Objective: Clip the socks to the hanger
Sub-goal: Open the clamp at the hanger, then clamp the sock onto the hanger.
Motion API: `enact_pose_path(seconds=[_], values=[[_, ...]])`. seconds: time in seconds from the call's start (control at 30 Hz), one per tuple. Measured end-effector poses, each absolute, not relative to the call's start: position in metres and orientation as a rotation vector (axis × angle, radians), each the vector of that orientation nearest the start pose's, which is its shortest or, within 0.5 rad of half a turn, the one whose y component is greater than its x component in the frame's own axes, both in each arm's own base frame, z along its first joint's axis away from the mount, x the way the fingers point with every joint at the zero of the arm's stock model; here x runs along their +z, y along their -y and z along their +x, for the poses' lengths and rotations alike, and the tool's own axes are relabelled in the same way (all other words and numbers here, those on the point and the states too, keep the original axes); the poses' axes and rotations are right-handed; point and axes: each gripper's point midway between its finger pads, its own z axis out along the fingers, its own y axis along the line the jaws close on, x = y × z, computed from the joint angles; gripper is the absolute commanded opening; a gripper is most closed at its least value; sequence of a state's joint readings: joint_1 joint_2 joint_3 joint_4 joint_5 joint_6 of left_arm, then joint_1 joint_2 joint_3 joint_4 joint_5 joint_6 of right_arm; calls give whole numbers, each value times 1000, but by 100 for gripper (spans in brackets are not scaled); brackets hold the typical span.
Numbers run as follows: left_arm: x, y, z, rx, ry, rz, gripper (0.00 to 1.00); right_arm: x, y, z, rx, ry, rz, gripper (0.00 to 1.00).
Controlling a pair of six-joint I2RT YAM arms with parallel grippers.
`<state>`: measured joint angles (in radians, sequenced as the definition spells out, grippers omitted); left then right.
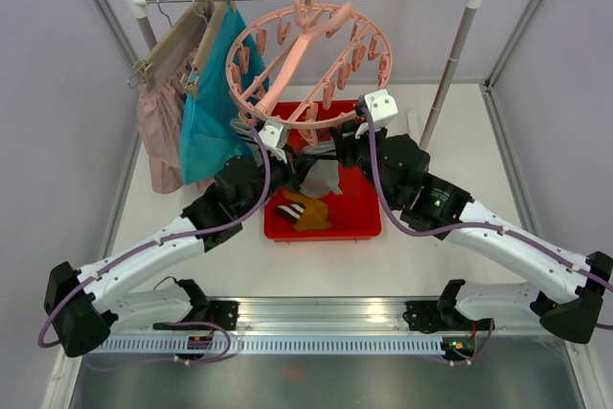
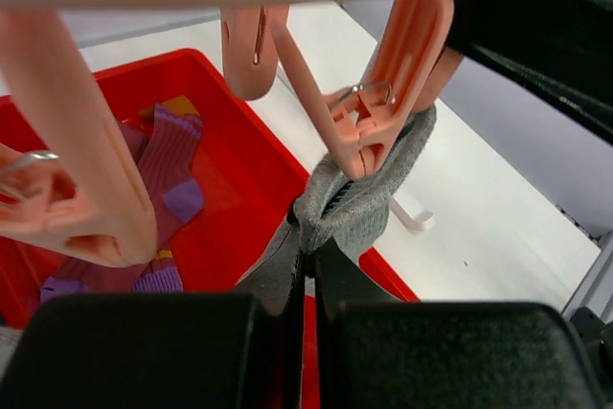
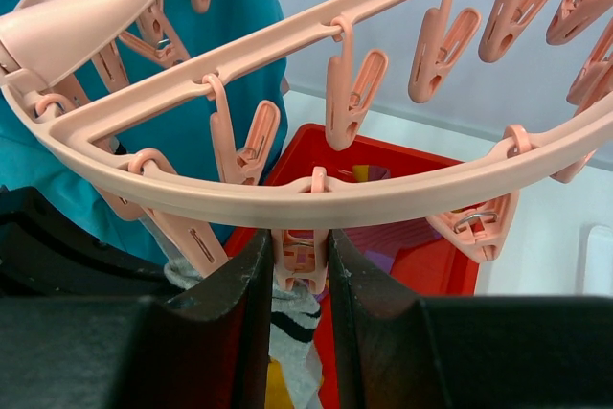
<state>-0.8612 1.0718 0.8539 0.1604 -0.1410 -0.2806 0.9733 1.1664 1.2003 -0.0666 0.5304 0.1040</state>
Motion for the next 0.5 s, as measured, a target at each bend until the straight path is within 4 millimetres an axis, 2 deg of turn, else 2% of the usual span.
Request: enact_pose_path(seconds=[0.23, 0.5], values=[[309, 288, 269, -754, -1612, 347, 2, 378, -270, 286, 414, -1590, -287, 0], [309, 287, 270, -749, -1612, 341, 2, 378, -269, 286, 413, -1592, -288, 0]])
